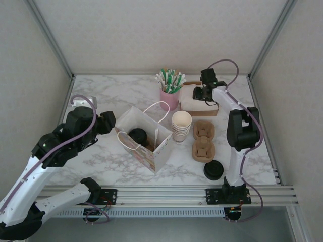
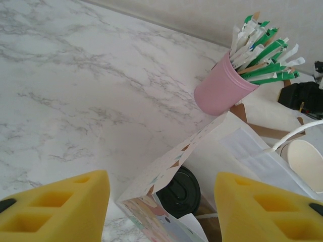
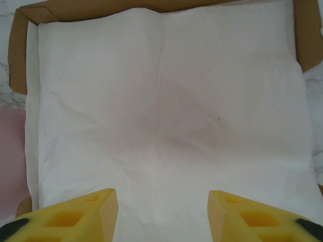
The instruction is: Pack the takeout coffee
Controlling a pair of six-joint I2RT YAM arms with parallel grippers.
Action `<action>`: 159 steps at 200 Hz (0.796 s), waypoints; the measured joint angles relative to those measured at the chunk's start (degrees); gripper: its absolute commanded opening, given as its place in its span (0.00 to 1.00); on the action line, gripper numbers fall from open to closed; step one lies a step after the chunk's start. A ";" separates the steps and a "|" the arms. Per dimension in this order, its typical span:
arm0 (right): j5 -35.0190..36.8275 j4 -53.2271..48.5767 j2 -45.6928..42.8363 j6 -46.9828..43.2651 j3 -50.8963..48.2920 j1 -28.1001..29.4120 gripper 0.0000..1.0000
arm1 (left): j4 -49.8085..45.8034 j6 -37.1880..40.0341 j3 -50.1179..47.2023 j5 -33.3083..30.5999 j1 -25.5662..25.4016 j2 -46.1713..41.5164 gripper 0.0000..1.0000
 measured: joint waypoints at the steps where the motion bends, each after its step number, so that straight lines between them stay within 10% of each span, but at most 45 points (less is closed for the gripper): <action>1: 0.00 -0.02 0.17 0.00 0.22 0.00 0.51 | 0.00 -0.02 0.00 0.00 0.00 0.00 0.57; 97: 1.14 -4.02 10.71 -0.44 7.41 0.17 0.46 | -0.07 -0.24 0.28 -0.07 0.00 0.13 0.57; 159: 2.64 -4.72 11.85 -1.27 8.81 1.07 0.12 | -1.05 -0.22 0.31 -0.81 0.00 0.13 0.57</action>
